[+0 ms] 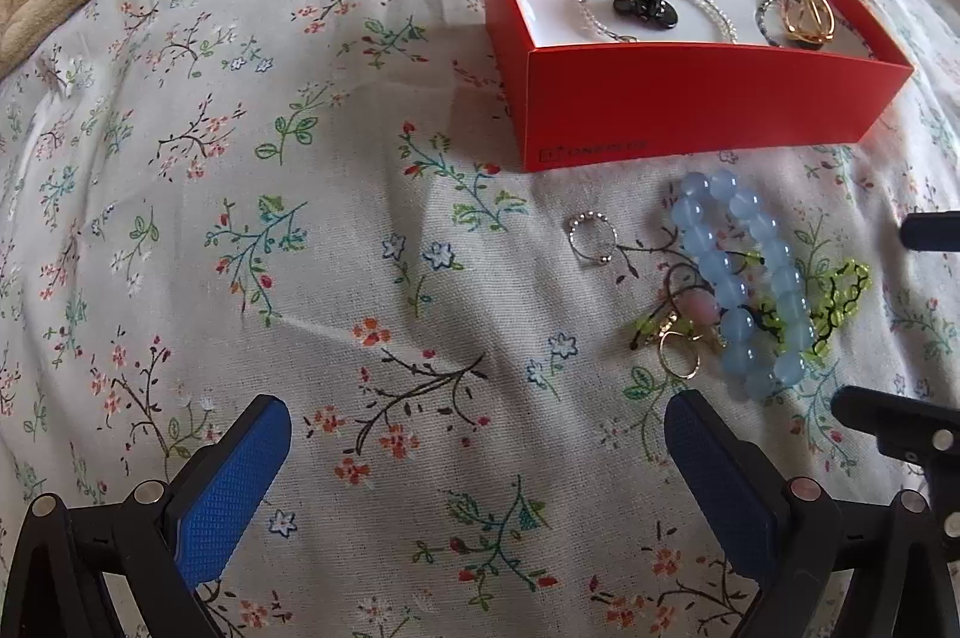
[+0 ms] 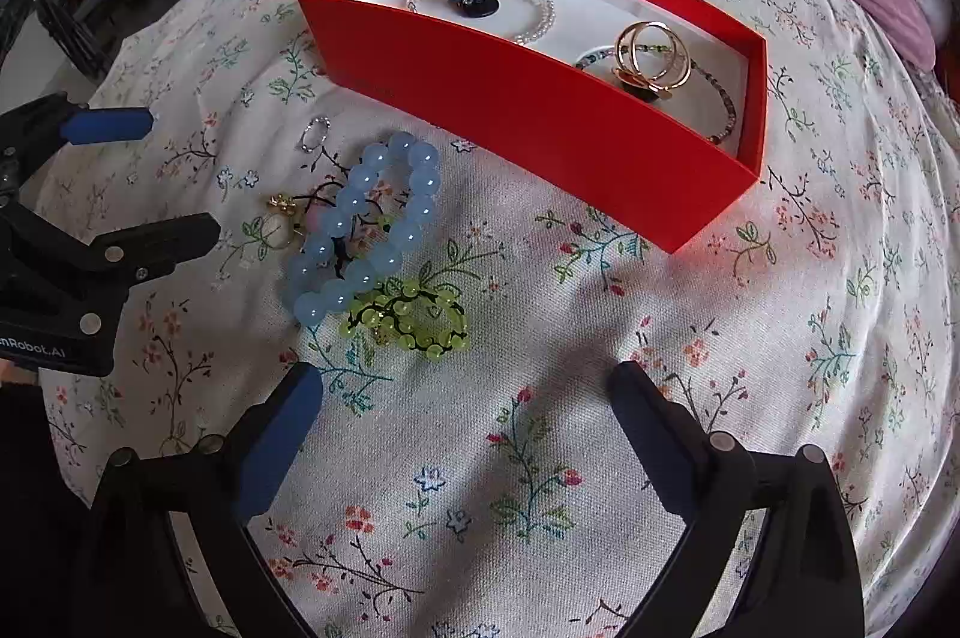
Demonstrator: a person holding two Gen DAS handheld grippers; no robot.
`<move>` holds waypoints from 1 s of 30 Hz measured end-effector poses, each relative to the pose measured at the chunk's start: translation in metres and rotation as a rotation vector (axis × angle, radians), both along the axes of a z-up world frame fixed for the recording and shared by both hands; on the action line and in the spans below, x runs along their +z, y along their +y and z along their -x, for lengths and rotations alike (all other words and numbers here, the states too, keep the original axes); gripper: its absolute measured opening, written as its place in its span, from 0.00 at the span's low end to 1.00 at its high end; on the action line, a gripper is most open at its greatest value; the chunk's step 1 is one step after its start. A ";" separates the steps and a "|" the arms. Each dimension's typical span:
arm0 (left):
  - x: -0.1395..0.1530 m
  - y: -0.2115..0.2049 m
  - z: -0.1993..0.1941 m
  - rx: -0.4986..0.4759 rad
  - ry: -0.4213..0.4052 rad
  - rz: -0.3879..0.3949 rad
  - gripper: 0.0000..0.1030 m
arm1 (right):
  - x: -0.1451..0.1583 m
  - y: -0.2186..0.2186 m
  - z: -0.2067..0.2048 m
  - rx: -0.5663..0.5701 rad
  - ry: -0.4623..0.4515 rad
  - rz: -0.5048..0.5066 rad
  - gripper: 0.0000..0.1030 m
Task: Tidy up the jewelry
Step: 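Reach the left tool to the light blue bracelet while the right tool reaches the green beaded ring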
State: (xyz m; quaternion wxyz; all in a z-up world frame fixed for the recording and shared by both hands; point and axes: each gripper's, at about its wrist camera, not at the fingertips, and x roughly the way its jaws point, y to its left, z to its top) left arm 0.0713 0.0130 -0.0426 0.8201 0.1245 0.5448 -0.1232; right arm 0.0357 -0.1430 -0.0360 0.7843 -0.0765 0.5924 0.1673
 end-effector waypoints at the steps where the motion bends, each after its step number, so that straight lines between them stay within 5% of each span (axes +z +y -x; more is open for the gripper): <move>1: 0.000 -0.001 0.000 0.000 0.000 0.002 0.99 | 0.000 0.001 -0.001 0.004 -0.005 0.001 0.88; 5: -0.001 -0.005 0.004 -0.018 -0.008 0.005 0.99 | 0.001 0.000 -0.005 0.004 -0.024 0.006 0.67; 12: -0.004 -0.014 0.011 -0.063 -0.025 -0.026 0.99 | 0.001 0.004 -0.008 -0.005 -0.025 -0.031 0.45; 17: -0.002 -0.018 0.014 -0.077 -0.038 -0.024 0.99 | 0.000 0.013 -0.009 0.008 -0.017 -0.032 0.11; 23: 0.004 -0.021 0.010 -0.068 -0.047 0.028 0.91 | 0.009 -0.003 -0.002 -0.028 -0.035 -0.039 0.05; 30: 0.010 -0.027 -0.002 -0.018 -0.002 0.201 0.73 | 0.017 -0.032 0.003 -0.100 -0.037 -0.029 0.05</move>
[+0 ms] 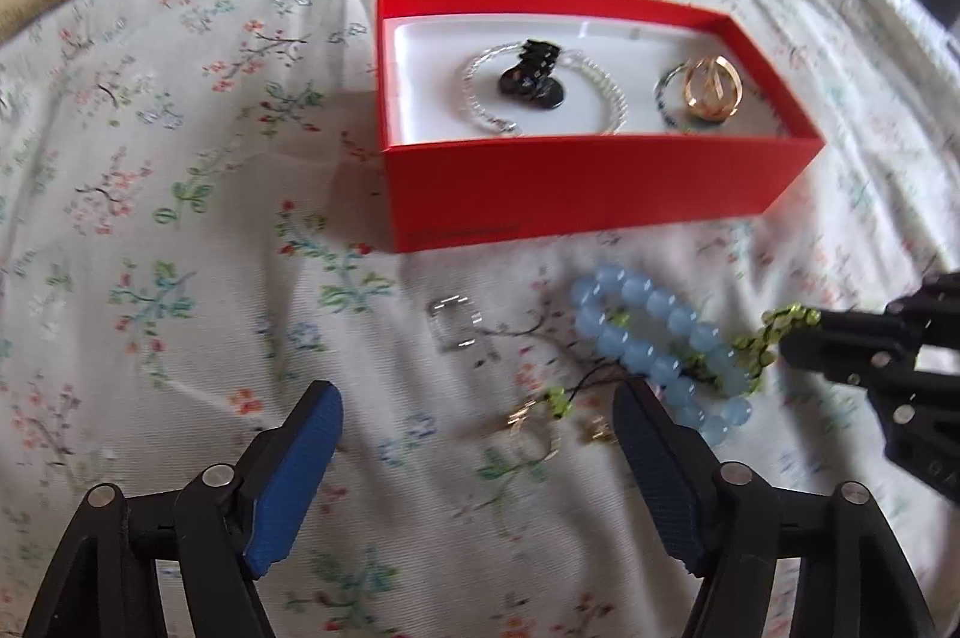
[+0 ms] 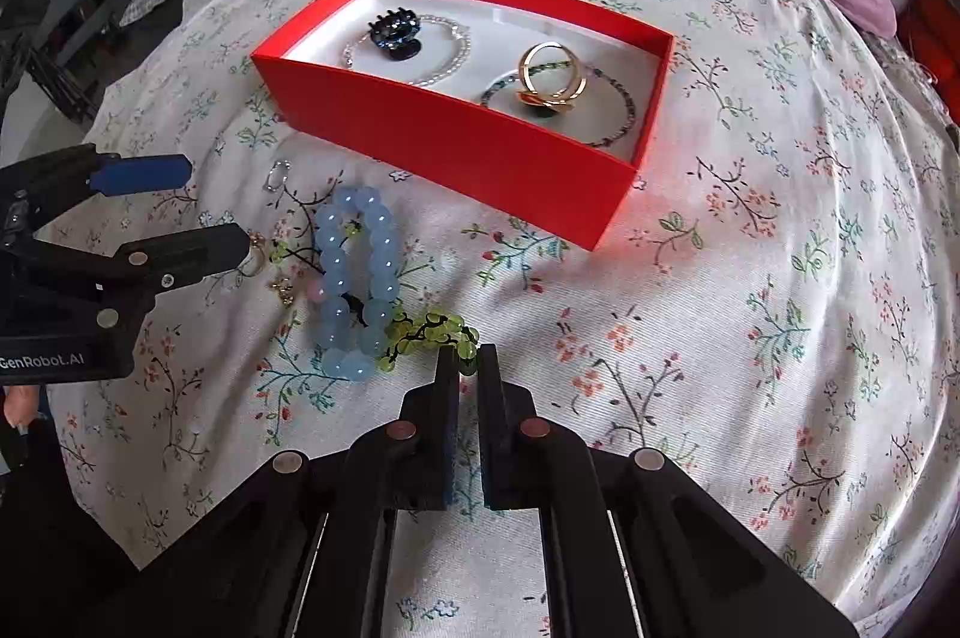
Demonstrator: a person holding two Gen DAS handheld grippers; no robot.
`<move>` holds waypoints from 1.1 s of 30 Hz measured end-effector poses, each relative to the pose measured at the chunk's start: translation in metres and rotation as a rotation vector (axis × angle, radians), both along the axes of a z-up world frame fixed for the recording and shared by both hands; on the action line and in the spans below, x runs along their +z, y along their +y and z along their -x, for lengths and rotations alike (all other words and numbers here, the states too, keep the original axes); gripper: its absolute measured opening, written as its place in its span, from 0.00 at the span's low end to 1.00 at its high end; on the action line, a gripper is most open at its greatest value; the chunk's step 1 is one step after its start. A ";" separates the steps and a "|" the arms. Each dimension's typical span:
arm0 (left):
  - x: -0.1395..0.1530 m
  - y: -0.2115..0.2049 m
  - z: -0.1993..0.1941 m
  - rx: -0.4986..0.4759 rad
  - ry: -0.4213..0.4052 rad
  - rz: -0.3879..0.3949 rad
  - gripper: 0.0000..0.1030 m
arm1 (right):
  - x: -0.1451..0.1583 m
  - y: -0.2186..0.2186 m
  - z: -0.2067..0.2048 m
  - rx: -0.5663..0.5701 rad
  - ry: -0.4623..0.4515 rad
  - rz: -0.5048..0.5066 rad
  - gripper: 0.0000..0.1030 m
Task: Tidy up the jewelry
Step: 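Reach the left tool to the light blue bracelet while the right tool reaches the green beaded ring, then grasp the light blue bracelet with the left tool while the right tool grasps the green beaded strand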
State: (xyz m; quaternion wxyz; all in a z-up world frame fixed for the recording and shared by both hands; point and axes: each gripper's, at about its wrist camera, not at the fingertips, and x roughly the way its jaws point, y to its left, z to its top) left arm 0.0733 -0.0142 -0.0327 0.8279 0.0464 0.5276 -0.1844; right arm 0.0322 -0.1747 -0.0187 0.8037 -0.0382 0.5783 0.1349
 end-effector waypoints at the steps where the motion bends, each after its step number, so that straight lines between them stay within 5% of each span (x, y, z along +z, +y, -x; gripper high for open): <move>1: 0.000 -0.002 -0.002 0.002 0.014 0.025 0.70 | 0.001 -0.004 0.001 -0.008 0.002 -0.002 0.05; 10: -0.013 -0.037 -0.019 0.006 0.114 0.148 0.47 | 0.000 -0.018 0.003 -0.044 0.026 -0.004 0.05; 17: -0.022 -0.057 -0.026 0.008 0.129 0.124 0.37 | 0.000 -0.025 0.005 -0.054 0.036 -0.019 0.05; 19: -0.021 -0.059 -0.028 0.006 0.131 0.134 0.26 | -0.001 -0.027 0.005 -0.055 0.042 -0.020 0.05; 23: -0.022 -0.066 -0.029 -0.003 0.131 0.125 0.21 | -0.004 -0.027 0.004 -0.060 0.052 -0.018 0.05; 25: -0.022 -0.067 -0.028 -0.014 0.134 0.120 0.09 | -0.004 -0.027 0.004 -0.064 0.052 -0.019 0.05; 33: -0.009 -0.065 -0.020 -0.030 0.084 0.100 0.08 | 0.003 -0.032 0.006 -0.091 0.037 -0.030 0.05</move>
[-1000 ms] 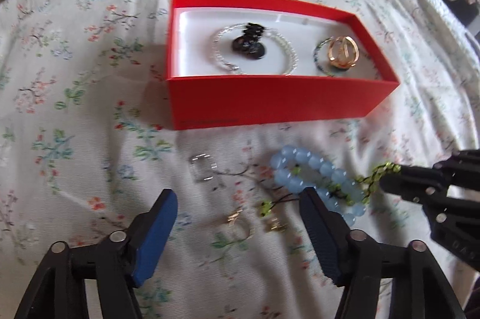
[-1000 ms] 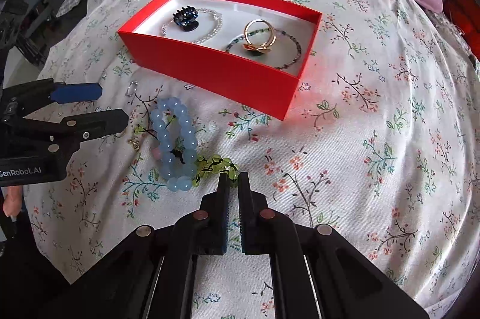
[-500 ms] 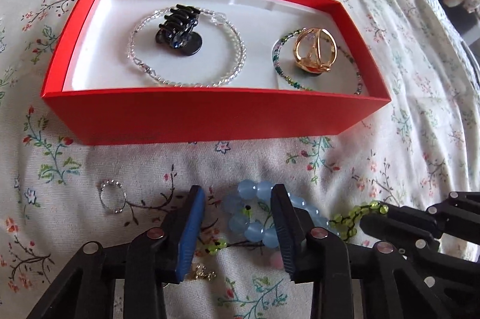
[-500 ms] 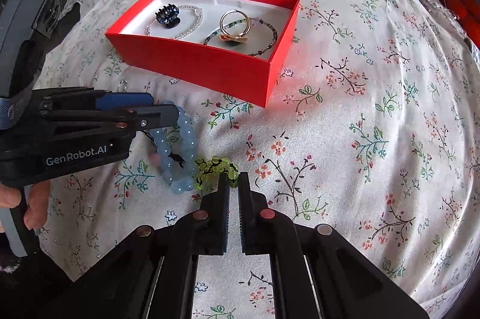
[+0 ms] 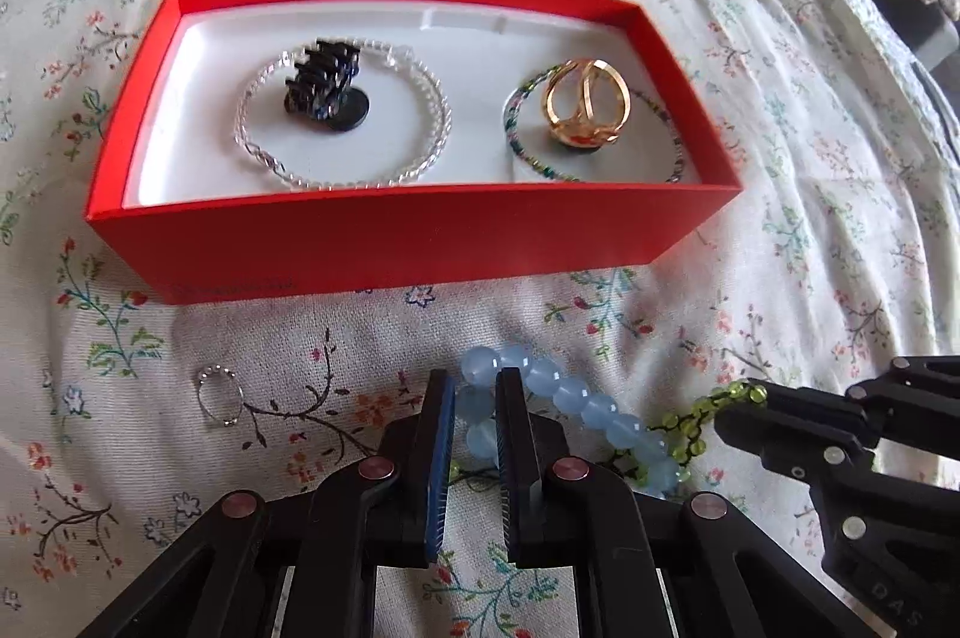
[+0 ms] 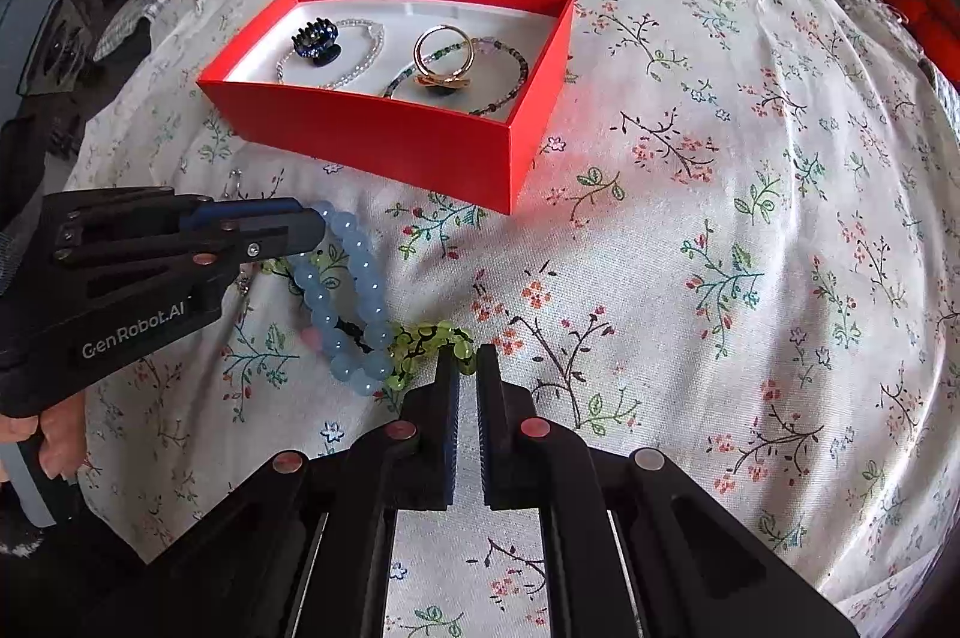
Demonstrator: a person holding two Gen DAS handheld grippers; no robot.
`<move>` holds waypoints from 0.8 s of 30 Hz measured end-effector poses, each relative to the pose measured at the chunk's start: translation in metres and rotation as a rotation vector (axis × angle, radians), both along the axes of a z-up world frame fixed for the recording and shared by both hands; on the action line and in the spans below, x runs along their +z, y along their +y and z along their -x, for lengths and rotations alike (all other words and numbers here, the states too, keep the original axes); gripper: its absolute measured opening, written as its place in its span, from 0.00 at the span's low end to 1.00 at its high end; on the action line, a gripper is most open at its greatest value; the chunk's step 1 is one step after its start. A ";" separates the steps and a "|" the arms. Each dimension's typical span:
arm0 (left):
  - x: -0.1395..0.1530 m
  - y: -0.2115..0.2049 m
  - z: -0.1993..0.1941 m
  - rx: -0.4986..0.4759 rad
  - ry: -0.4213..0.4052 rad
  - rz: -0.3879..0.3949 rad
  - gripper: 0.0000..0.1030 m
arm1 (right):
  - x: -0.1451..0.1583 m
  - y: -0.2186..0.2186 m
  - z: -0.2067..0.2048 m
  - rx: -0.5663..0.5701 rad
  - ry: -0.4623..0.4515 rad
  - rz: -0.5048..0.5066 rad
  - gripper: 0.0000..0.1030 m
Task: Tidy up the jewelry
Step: 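Grasp the light blue bracelet with the left tool while the right tool grasps the green beaded strand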
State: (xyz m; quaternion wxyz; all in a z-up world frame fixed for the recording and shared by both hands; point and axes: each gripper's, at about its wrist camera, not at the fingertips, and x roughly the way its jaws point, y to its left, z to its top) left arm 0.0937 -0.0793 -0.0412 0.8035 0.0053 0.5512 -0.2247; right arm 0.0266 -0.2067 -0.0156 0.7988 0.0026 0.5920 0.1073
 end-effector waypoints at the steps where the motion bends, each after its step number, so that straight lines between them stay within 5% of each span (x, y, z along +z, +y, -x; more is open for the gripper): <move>1: 0.003 0.002 0.001 0.000 -0.007 0.003 0.08 | 0.002 -0.001 0.000 -0.004 -0.003 -0.005 0.05; 24: 0.097 0.032 0.010 0.062 -0.259 0.075 0.07 | 0.102 -0.016 -0.005 -0.077 -0.240 -0.136 0.05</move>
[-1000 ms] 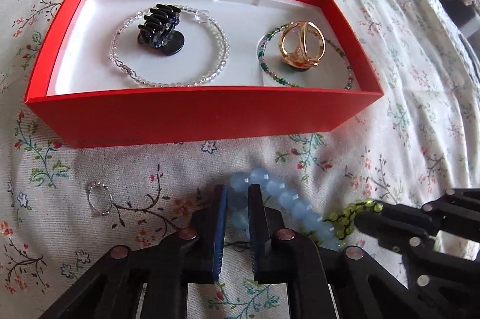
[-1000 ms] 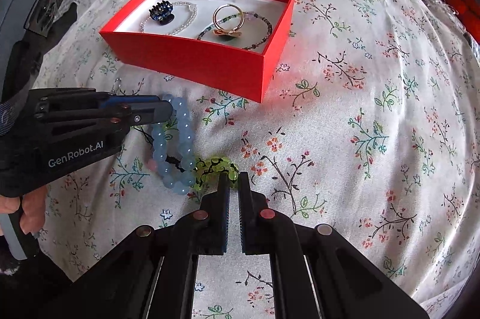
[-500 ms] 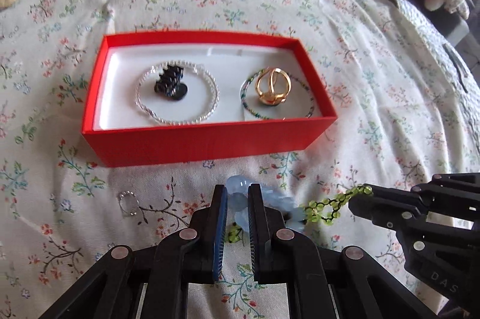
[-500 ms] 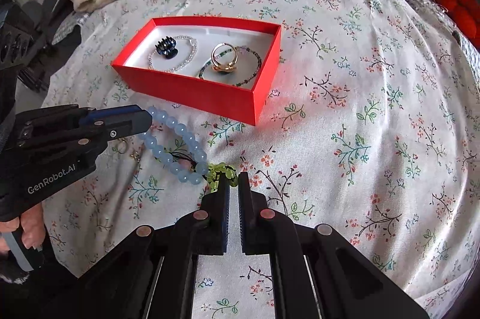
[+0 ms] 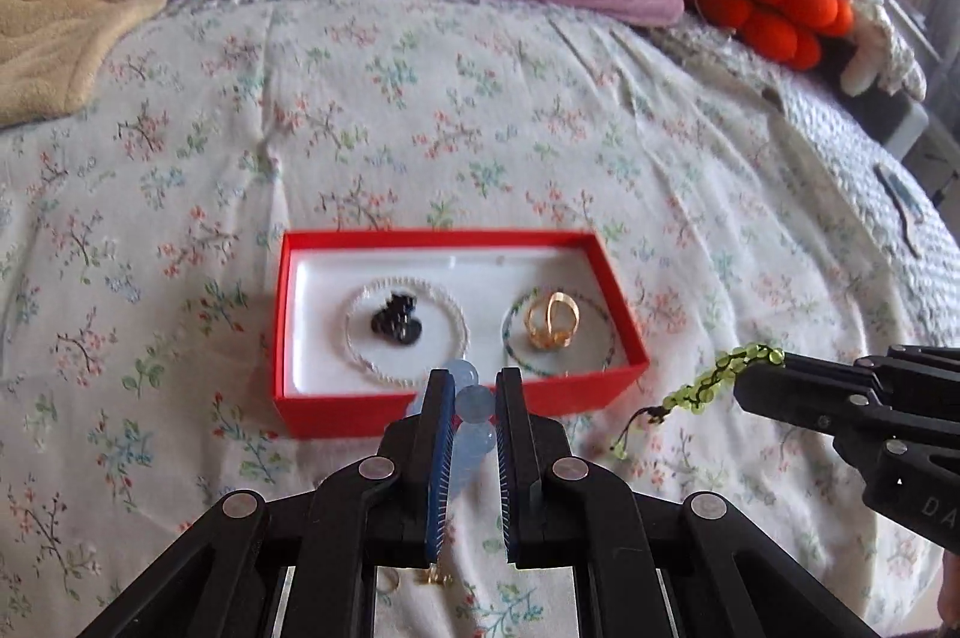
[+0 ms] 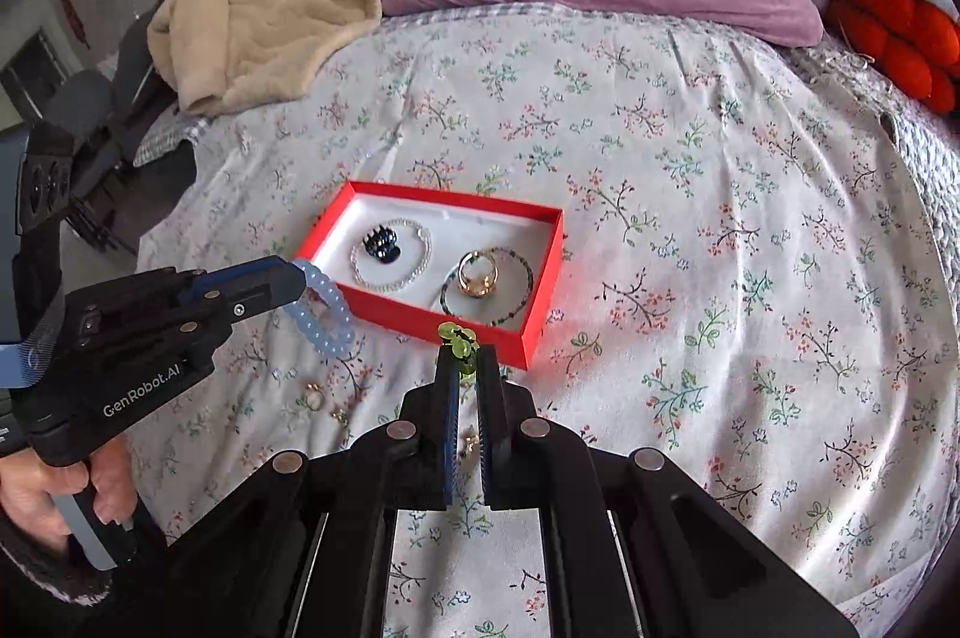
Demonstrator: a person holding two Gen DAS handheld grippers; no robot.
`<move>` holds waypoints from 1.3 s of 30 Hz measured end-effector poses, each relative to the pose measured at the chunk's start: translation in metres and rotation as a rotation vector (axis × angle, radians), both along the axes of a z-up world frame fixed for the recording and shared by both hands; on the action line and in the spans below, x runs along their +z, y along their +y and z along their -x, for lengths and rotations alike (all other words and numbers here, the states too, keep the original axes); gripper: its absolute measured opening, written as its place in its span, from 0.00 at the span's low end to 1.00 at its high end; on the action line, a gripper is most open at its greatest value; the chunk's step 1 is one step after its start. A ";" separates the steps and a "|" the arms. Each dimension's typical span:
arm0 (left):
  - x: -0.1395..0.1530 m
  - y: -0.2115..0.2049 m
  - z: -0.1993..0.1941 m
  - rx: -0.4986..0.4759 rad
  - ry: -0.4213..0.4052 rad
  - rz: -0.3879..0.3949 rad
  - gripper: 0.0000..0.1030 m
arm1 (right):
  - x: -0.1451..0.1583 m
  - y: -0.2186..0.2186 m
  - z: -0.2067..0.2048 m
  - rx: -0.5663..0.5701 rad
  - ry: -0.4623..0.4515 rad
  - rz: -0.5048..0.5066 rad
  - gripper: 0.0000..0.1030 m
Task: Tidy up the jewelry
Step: 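Grasp the light blue bracelet with the left tool while the right tool grasps the green beaded strand, then lower both held pieces into the red box and open both tools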
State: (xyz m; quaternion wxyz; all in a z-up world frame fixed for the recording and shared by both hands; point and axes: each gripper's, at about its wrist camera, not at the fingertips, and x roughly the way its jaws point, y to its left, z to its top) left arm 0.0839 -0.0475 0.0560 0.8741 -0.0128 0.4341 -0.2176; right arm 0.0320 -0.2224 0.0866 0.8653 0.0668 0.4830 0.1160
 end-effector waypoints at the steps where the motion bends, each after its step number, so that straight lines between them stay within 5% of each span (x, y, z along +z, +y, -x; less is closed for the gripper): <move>1: 0.004 0.001 -0.001 0.003 -0.009 0.013 0.07 | 0.005 -0.001 -0.001 -0.007 -0.015 -0.006 0.05; 8: 0.025 0.003 -0.017 0.026 -0.053 0.107 0.07 | 0.033 0.000 -0.014 -0.035 -0.100 -0.054 0.05; 16: 0.012 -0.005 -0.041 0.043 -0.030 0.191 0.08 | 0.046 0.018 -0.032 -0.010 -0.157 -0.107 0.05; 28: -0.037 0.023 -0.069 0.146 0.061 0.072 0.08 | -0.001 0.047 -0.068 0.029 -0.051 -0.111 0.05; 39: -0.050 0.018 -0.073 0.156 0.079 -0.006 0.08 | -0.046 0.014 -0.096 -0.074 0.026 -0.080 0.05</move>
